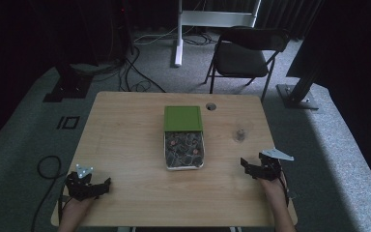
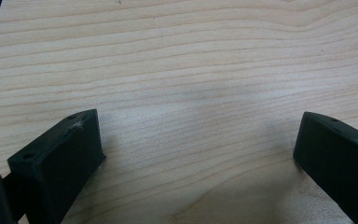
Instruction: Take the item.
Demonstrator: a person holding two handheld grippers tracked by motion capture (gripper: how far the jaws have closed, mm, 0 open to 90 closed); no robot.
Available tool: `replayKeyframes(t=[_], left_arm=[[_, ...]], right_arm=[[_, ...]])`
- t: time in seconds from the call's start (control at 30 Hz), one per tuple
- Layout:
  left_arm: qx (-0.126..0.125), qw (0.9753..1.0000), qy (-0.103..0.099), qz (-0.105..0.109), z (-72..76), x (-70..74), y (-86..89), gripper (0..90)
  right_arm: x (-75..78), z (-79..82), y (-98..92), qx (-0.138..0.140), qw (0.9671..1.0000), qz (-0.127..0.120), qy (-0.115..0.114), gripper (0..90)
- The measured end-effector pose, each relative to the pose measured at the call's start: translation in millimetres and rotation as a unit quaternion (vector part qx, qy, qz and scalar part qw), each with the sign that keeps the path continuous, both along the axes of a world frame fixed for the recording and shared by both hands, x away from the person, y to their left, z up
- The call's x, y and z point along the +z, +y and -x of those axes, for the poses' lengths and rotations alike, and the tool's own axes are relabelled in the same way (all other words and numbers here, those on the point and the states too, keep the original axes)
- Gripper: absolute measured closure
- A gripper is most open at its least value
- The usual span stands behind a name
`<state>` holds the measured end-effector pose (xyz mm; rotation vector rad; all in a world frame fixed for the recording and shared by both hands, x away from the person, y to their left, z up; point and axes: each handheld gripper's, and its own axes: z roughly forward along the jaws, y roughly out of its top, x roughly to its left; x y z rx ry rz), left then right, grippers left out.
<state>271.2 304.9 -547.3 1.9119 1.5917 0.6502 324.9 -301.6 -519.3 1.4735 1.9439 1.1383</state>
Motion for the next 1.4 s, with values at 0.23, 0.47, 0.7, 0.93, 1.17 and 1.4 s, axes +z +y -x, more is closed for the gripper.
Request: replayKeyframes(t=[0.23, 0.47, 0.7, 0.93, 1.17, 1.4], left_arm=[[0.0, 1.0, 0.0, 0.0, 0.0, 0.0, 0.0, 1.7], [-0.001, 1.0, 0.001, -0.001, 0.1, 0.1, 0.2, 1.6], [-0.001, 1.0, 0.001, -0.001, 0.1, 0.1, 0.2, 1.6], [-0.001, 1.0, 0.001, -0.001, 0.1, 0.1, 0.2, 1.6], [-0.001, 1.0, 0.001, -0.001, 0.1, 0.1, 0.2, 1.6], [-0.001, 1.0, 0.001, -0.001, 0.1, 0.1, 0.2, 1.6]], right_arm=[[-14.5, 8.3, -4.2, 0.004, 0.9998, 0.009, 0.015, 12.6], [-24.2, 16.5, -6.7, 0.006, 0.9992, 0.025, 0.031, 12.6], [-27.3, 22.9, -6.0, 0.014, 0.9986, 0.038, 0.036, 12.6], [-30.6, 31.6, -7.7, 0.012, 0.9974, 0.055, 0.044, 12.7], [-32.3, 37.4, -10.4, 0.011, 0.9963, 0.067, 0.052, 12.7], [-32.8, 44.1, -5.7, 0.038, 0.9946, 0.083, 0.05, 12.7]])
